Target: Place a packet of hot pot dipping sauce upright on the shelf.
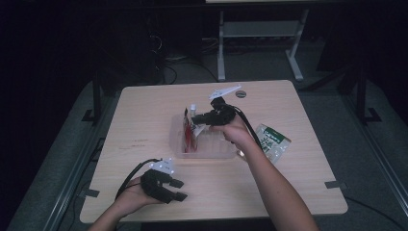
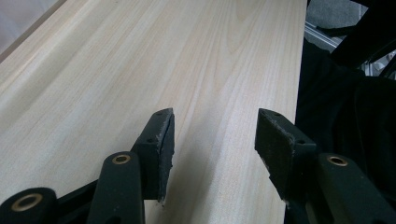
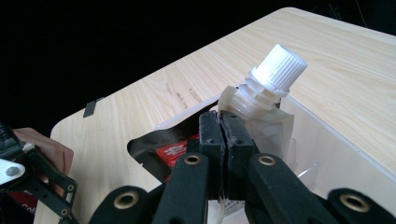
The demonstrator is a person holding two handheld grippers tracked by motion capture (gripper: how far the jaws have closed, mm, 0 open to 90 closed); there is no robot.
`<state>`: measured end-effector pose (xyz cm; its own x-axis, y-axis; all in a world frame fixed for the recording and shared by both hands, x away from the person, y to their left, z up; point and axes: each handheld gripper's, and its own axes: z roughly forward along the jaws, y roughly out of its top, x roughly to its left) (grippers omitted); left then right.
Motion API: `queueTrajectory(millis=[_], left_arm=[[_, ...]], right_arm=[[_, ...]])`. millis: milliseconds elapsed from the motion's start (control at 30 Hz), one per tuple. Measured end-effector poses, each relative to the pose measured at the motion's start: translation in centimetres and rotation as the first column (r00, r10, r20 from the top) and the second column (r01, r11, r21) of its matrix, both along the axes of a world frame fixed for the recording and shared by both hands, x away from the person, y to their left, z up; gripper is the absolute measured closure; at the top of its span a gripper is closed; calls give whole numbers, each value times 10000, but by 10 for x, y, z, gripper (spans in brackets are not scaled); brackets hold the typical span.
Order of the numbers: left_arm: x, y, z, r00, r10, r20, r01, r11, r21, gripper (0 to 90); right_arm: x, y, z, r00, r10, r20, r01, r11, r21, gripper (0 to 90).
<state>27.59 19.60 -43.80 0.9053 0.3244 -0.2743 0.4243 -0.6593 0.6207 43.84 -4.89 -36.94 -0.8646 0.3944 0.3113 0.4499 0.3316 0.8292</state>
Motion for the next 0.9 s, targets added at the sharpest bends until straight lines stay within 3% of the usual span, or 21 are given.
queueTrajectory(millis=[100,267,367,500,700,900], left_arm=[[0,0,-1,10000,-8,-17,8,10000,-6,470],[1,0,-1,10000,-58,19,58,10000,72,470],[1,0,-1,10000,-64,2,64,9999,93,469],[2,0,-2,10000,-14,36,14,10000,12,467],[2,0,-2,10000,16,51,-16,10000,17,464],[3,0,-2,9999,126,44,-126,9999,26,454]], right_arm=[[0,-1,0,10000,-22,-83,23,9999,112,848],[-3,-4,5,9999,-154,-20,155,9996,233,638],[-9,-7,8,9992,-386,143,387,9992,-48,490],[-18,-12,10,9987,-466,196,472,9984,-318,379],[-36,-23,10,9986,-364,382,398,9947,-943,298],[-54,-33,8,9972,-463,595,535,9908,-1247,291]])
